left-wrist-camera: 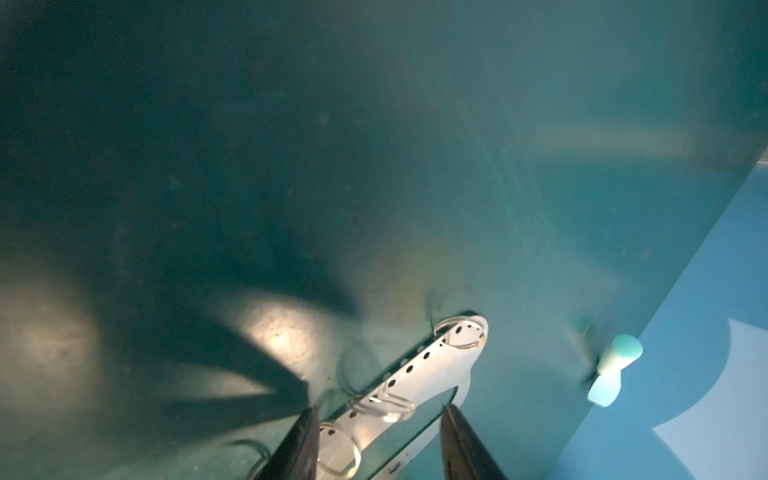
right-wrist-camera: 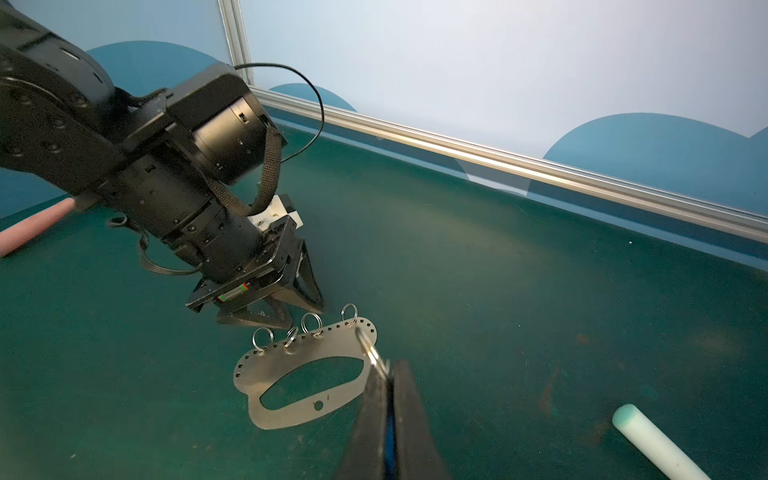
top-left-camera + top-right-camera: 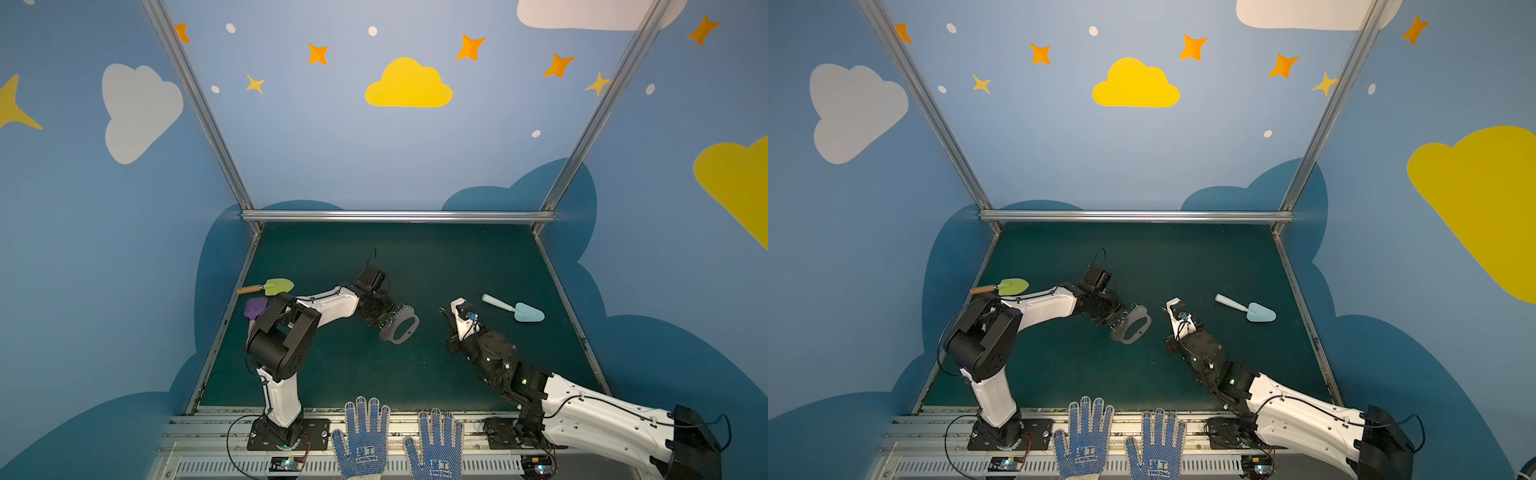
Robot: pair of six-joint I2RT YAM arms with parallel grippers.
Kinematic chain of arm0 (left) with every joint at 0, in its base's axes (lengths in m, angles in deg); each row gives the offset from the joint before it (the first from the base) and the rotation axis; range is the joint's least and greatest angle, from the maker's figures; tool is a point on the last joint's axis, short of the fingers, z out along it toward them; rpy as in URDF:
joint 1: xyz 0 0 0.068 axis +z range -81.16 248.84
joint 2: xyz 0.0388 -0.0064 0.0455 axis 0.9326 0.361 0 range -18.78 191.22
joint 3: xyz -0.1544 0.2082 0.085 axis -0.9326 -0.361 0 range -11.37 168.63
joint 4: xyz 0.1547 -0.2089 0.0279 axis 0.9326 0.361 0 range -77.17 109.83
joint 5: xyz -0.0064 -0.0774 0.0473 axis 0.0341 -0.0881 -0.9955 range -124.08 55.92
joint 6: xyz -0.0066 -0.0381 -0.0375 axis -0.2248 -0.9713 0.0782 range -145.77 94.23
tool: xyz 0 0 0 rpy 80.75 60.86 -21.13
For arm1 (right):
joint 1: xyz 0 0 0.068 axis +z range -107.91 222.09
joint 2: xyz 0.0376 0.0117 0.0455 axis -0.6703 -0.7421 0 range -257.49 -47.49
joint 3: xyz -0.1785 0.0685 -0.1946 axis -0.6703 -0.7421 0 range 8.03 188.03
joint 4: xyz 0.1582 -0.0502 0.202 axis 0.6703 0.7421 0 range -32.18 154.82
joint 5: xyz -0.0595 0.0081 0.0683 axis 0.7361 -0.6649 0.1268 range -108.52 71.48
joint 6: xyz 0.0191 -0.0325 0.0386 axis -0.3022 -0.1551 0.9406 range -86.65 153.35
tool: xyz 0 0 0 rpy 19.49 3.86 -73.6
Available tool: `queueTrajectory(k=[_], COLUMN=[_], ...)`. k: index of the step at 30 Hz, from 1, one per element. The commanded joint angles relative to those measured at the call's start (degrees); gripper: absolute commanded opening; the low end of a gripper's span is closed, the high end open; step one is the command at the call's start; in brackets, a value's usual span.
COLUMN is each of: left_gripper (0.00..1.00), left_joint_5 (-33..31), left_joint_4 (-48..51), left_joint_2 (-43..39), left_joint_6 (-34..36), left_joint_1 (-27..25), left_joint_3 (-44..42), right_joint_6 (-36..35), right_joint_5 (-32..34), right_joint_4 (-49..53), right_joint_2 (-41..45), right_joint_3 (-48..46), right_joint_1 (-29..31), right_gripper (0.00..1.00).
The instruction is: Put the keys on the keyring
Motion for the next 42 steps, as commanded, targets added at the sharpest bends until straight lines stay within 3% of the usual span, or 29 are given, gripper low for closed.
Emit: queueTrajectory(k=[1, 12, 19, 29, 38, 42], left_gripper=[0.39, 0.43, 0.55, 0.51, 0.49, 0.42], left_joint_5=[1.2, -0.2, -3.9, -12.1, -15.4, -15.4], left_joint_4=[0.5, 3.8, 9.4, 23.2, 26.2, 26.1], left_joint_2=[0.4, 0.1, 0.0, 1.7, 5.1, 6.2], left_joint_6=[-1.3, 1.8, 6.7, 14.5, 17.0, 17.5], left_joint_1=[-0.2, -1.0, -1.6, -5.5, -6.8, -6.7], left_joint_3=[0.2, 1.7, 6.1, 12.7, 14.7, 15.5], right_joint_6=[0.8, 1.3, 1.4, 1.4, 1.4, 1.6], right_joint_5=[0.6, 0.0, -0.1, -0.2, -0.3, -0.2], right_joint_4=[0.3, 0.6, 1.2, 1.3, 1.2, 1.6], right_joint_2=[1.0, 0.7, 0.5, 0.4, 0.5, 1.1], right_joint_3=[-0.8, -0.2, 0.4, 0.6, 0.6, 0.3], right_joint_1=[-0.4, -0.4, -0.4, -0.4, -0.5, -0.5], right_gripper=[0.00, 0.00, 0.00, 0.00, 0.00, 0.00])
